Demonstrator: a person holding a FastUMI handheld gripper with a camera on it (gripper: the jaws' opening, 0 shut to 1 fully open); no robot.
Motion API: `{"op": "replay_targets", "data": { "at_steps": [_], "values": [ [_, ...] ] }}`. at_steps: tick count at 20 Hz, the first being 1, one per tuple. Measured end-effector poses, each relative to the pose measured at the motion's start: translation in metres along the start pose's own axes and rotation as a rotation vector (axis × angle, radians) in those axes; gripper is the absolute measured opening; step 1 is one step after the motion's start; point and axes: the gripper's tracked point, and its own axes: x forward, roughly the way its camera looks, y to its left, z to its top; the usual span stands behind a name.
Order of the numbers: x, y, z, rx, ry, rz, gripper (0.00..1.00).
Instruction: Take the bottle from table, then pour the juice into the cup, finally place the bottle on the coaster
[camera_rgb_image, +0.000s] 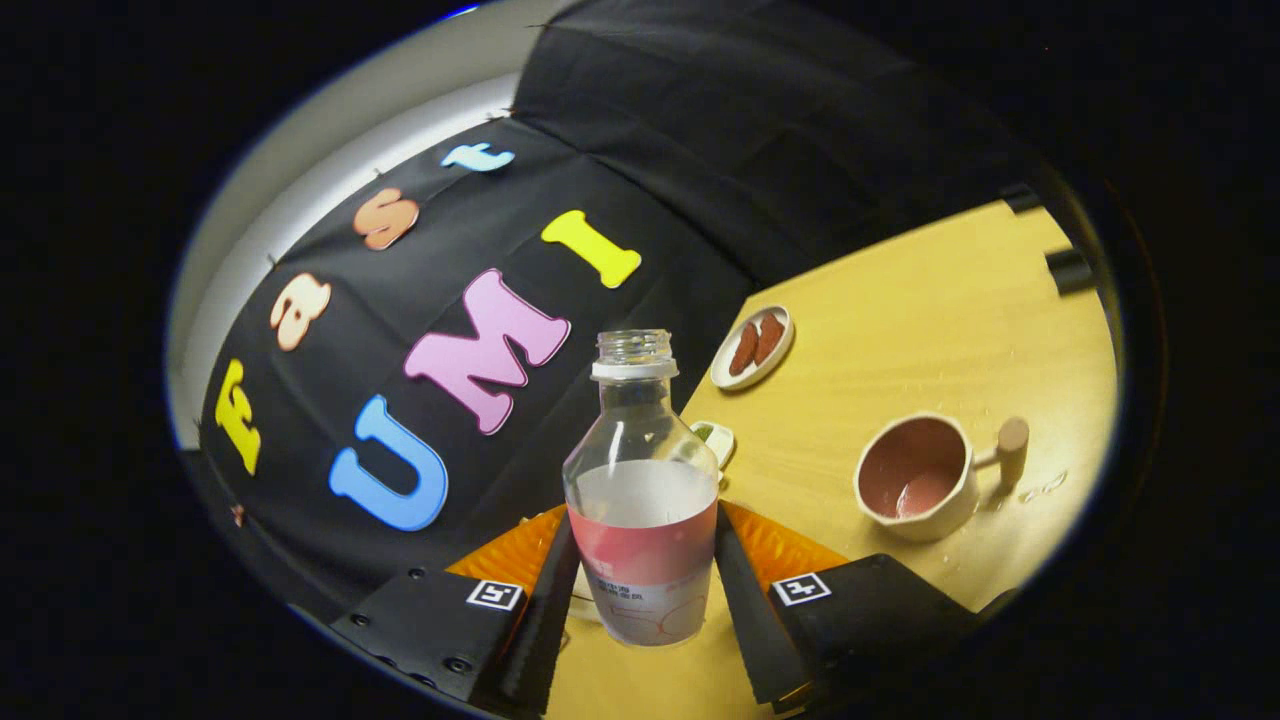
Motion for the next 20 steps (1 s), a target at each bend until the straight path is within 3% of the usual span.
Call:
{"op": "replay_targets", "data": {
  "at_steps": [5, 8, 14, 20],
  "values": [
    [0.004, 0.034, 0.015, -0.43, -0.088, -0.008, 0.75],
    [0.014, 0.066, 0.018, -0.606, -0.148, 0.04, 0.75],
    [0.058, 0.087, 0.002, -0.763, -0.213, 0.043, 0.75],
    [0.115, 0.064, -0.043, -0.813, -0.185, 0.008, 0.76]
  ]
}}
